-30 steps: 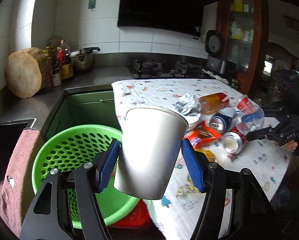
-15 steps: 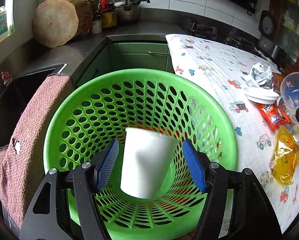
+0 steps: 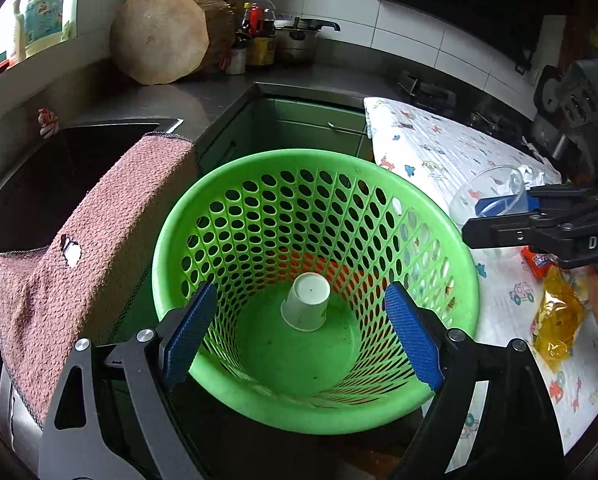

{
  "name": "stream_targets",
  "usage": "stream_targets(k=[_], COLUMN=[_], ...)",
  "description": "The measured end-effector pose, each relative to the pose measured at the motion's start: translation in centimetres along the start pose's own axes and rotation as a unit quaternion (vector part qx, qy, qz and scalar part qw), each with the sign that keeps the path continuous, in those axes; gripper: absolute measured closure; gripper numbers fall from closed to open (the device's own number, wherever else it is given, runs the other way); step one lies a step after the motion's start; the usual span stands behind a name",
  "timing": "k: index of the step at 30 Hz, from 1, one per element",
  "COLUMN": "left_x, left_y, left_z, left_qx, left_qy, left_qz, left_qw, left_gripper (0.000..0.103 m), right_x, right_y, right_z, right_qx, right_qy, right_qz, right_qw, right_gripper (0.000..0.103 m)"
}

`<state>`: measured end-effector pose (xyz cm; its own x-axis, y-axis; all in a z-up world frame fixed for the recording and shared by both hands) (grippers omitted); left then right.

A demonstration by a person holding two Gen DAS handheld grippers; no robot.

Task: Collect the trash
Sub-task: 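Drop paper cup into green basket with left tool while right tool drops clear cup, then grasp yellow snack wrapper with left tool while right tool grasps red Coke can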

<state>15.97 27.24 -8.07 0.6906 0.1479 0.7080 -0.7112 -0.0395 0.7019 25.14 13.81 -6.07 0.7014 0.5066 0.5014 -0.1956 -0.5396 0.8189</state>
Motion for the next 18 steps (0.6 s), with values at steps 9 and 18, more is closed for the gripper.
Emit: stream_targets(k=[9, 18], left_x=[-1.2, -1.5], left_y=[1.9, 2.8], left_z=[-0.6, 1.0], left_qx=[-0.003, -0.015], left_qy=[0.011, 0.004], left_qz=[0.011, 0.015], left_qw=[0.9999, 0.9998], left_gripper=[0.015, 0.014], right_x=[1.0, -2.2], right_y=[-1.8, 2.7], right_z=[-1.3, 1.2], right_qx=[0.003, -0.016], right_qy=[-0.005, 0.002], right_qz=[-0.001, 0.022], right_qw=[1.0, 1.0], right_gripper=[0.021, 0.02])
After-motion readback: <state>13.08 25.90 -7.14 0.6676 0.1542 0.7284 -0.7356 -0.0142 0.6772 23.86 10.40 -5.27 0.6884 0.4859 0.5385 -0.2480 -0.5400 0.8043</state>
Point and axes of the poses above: each gripper's, at about its wrist camera, not at the fingertips, and y roughly against the way its jaws point, z to its right, x to its top, the point moved 5 cm from there along -y, roughly the way its jaws point, and after that the axes turned 4 degrees about x, right-handed, at the moved point
